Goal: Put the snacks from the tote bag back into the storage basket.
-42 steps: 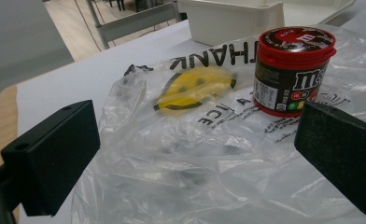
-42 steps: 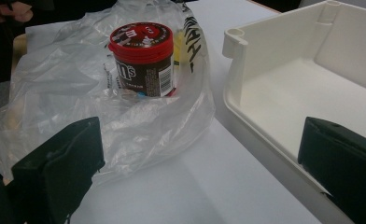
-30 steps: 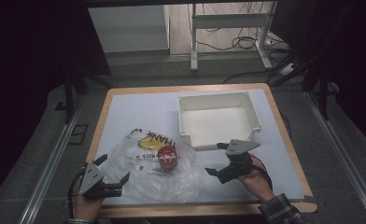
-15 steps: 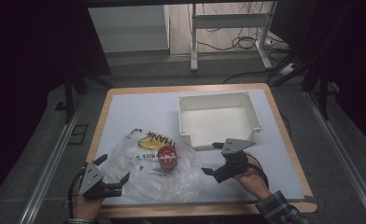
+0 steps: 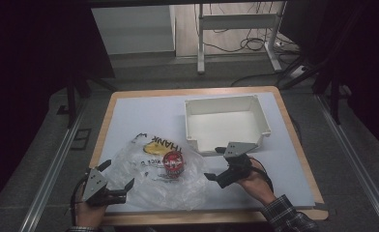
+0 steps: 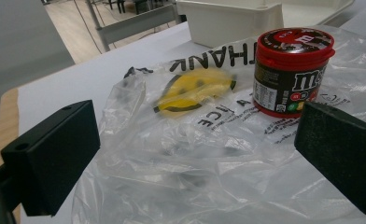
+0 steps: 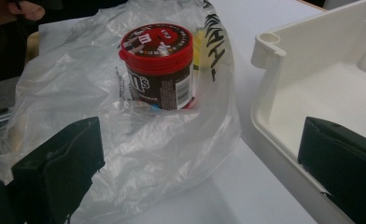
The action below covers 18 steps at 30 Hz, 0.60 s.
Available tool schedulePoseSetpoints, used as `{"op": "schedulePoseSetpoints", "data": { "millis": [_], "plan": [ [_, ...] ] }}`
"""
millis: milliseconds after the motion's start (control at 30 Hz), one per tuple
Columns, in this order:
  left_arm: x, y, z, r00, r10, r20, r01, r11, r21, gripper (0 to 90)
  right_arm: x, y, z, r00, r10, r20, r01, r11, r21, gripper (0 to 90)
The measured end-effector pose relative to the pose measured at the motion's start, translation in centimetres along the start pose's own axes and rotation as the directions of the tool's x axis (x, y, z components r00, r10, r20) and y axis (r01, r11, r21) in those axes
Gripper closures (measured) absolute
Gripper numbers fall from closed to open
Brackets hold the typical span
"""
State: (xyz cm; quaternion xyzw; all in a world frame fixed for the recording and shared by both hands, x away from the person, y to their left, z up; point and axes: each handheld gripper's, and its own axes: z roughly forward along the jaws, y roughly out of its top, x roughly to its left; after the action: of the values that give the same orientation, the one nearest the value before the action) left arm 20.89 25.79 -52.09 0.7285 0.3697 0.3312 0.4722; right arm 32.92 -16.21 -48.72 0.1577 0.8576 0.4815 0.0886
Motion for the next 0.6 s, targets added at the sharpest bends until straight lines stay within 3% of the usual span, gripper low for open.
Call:
{"op": "schedulePoseSetpoints", "data": {
  "millis": [600],
  "plan": [
    [0.0, 0.0, 0.0, 1.0, 0.0, -0.001, 0.0, 1.0, 0.0, 0.1, 0.3, 0.9, 1.5, 0.9994, -0.03, -0.016, 0.03, 0.9994, 0.02, 0.5]
  ]
}}
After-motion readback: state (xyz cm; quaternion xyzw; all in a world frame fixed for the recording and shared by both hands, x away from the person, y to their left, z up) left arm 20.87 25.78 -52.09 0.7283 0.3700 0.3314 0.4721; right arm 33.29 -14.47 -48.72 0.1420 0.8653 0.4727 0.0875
